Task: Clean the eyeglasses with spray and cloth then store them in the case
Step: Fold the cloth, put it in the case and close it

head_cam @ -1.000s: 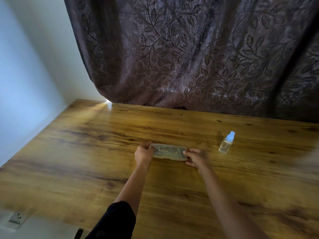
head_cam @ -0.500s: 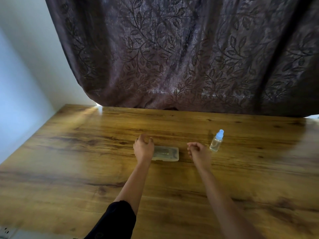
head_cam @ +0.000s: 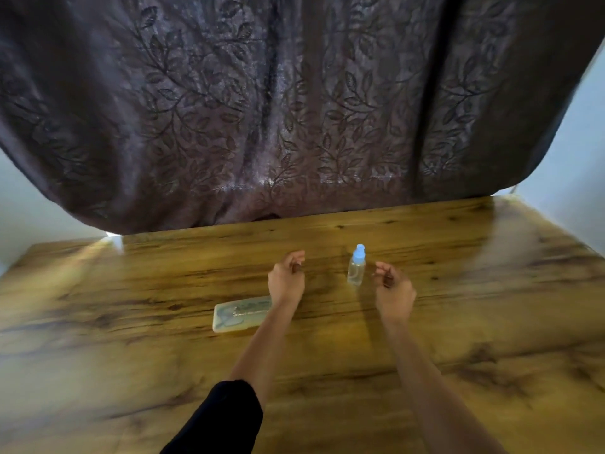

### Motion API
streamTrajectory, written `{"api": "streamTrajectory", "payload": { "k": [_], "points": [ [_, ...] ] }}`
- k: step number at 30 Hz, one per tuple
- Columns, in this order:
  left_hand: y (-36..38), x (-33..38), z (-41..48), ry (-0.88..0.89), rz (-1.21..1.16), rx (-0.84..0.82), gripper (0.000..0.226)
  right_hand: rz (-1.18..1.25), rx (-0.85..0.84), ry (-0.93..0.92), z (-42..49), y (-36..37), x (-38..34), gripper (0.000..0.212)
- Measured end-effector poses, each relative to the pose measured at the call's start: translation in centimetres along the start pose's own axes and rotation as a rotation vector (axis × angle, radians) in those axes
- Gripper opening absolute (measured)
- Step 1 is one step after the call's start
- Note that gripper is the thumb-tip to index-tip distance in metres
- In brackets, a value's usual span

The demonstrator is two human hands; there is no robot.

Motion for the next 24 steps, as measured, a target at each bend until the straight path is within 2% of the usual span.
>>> {"api": "streamTrajectory", "payload": {
  "k": [7,17,24],
  "points": [
    [2.2,-0.3,1.1,0.0,0.023,-0.059,0.037,0.036,-0.218,0.032,1.0,1.7,1.0,0.04],
    [2.1,-0.9,2.3,0.01,0.038,-0.075,0.033,-0.064,-0.259,0.047,1.3,3.3,0.3,0.05],
    [-1.2,-1.1,2.1,0.015,-0.008,0.027,0.031,-0.119,-0.293,-0.046,0.6,4.5,-1.6,0.046]
  ]
}}
Point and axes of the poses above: each hand's wrist, its own z-axis towards the middle knuckle, its own y-axis out of the palm, x = y × z, the point moved 2 cm from there along z, towards the middle knuckle, and after that the axes turned 15 degrees about -z, right-handed, at the moved point
